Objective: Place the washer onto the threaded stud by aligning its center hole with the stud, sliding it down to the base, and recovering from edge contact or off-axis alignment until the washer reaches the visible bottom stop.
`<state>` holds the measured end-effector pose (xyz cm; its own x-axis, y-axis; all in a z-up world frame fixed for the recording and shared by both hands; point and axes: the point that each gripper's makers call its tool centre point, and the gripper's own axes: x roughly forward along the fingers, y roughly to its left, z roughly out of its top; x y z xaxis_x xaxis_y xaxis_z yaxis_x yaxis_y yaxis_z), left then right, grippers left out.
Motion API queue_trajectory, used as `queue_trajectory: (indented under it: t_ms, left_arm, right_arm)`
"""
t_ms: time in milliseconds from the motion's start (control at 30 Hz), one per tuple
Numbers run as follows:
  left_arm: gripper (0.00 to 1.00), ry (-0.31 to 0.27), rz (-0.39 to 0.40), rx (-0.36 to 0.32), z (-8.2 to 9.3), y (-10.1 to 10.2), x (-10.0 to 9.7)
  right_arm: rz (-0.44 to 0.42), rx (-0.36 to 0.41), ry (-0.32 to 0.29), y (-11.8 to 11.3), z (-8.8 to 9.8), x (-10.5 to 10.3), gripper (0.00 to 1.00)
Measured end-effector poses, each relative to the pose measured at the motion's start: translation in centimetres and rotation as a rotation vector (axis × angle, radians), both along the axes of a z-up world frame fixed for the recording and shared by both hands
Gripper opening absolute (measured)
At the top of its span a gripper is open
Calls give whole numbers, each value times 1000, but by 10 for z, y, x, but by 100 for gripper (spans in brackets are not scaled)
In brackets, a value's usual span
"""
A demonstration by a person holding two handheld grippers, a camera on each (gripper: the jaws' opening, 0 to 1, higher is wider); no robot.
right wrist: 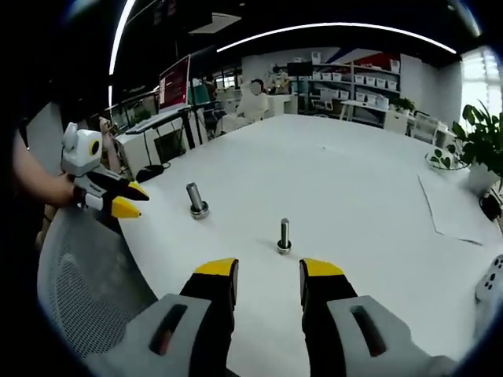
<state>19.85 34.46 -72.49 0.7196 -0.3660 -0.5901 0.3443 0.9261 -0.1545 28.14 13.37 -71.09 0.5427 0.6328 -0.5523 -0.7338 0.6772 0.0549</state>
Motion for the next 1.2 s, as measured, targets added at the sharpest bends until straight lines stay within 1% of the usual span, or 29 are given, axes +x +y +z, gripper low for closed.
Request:
queue_trajectory:
  t_ms: [133,300,433,600,767,867,1200]
  left_arm:
    - [31,-18,11,2,3,2,2]
    - [32,-51,27,-15,10,4,4]
    - [32,-55,39,-23,11,6,5]
    - [32,-64,44,-20,12,7,6]
    - [32,-66,48,-23,12,9,7]
    - [32,-68,46,-22,13,8,7]
    - [32,-62,45,-20,12,8,7]
  right_arm:
    - [-18,12,-10,-3,2,3,34]
    - [-20,10,-20,-4,3,2,34]
    - [-8,-3,-26,-2,2,0,34]
    - [-14,-6,-31,-3,3,2,34]
    - [-13,-8,-25,-3,2,1,34]
    - [-15,-4,-10,-3,-1,1,34]
    - [-14,-6,-2,-4,-3,-1,34]
